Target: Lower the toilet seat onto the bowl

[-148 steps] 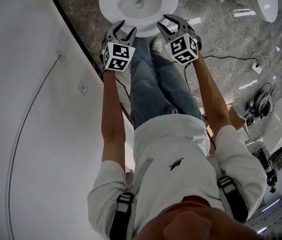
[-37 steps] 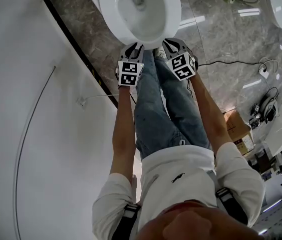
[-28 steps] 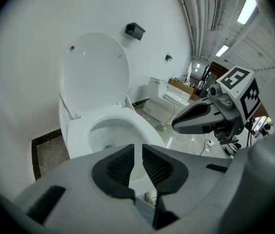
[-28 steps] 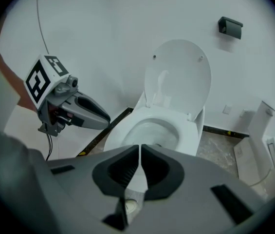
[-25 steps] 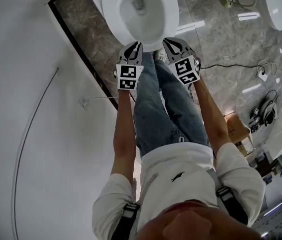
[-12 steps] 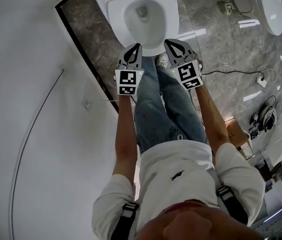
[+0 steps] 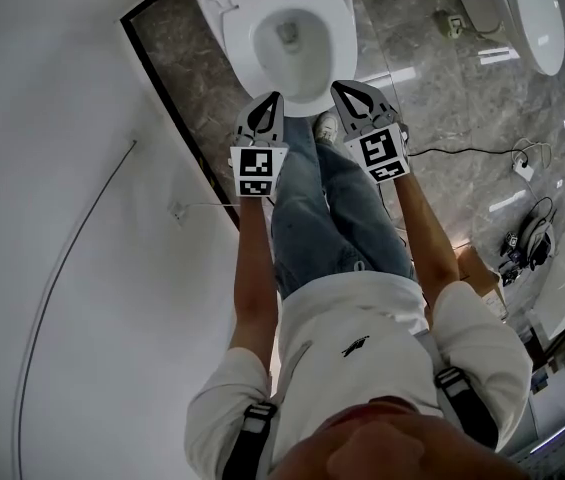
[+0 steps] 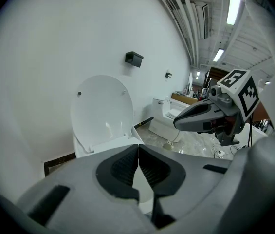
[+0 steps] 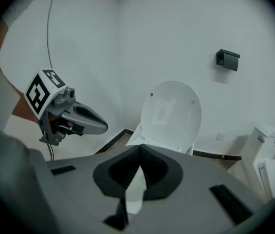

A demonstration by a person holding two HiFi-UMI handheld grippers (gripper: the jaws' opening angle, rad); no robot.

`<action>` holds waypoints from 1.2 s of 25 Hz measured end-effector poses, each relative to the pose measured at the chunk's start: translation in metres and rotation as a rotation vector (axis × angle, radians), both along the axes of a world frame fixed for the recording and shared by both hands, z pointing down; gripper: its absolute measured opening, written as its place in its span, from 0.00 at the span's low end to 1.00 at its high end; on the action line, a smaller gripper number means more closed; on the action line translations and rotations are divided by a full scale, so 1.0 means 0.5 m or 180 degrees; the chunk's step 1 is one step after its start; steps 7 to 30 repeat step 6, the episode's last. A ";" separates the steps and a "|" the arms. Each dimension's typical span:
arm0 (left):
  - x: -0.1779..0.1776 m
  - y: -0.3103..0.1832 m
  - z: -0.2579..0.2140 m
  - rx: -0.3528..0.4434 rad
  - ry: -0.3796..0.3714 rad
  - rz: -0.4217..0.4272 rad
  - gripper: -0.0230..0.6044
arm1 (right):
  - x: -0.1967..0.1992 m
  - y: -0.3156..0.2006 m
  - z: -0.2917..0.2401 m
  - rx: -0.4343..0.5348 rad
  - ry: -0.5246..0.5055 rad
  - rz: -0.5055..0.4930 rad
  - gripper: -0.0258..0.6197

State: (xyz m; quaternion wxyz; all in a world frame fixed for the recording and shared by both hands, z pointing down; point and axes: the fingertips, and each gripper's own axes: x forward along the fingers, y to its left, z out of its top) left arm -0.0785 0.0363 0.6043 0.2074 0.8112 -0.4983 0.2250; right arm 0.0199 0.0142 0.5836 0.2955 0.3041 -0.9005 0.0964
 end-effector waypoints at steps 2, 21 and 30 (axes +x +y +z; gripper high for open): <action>-0.001 0.002 -0.014 0.0015 -0.0001 -0.0010 0.08 | 0.002 0.002 -0.013 0.0012 0.0021 -0.0004 0.09; 0.001 0.008 -0.040 0.0033 -0.0002 -0.0020 0.08 | -0.001 0.007 -0.040 0.0033 -0.0036 -0.0012 0.09; 0.001 0.008 -0.040 0.0033 -0.0002 -0.0020 0.08 | -0.001 0.007 -0.040 0.0033 -0.0036 -0.0012 0.09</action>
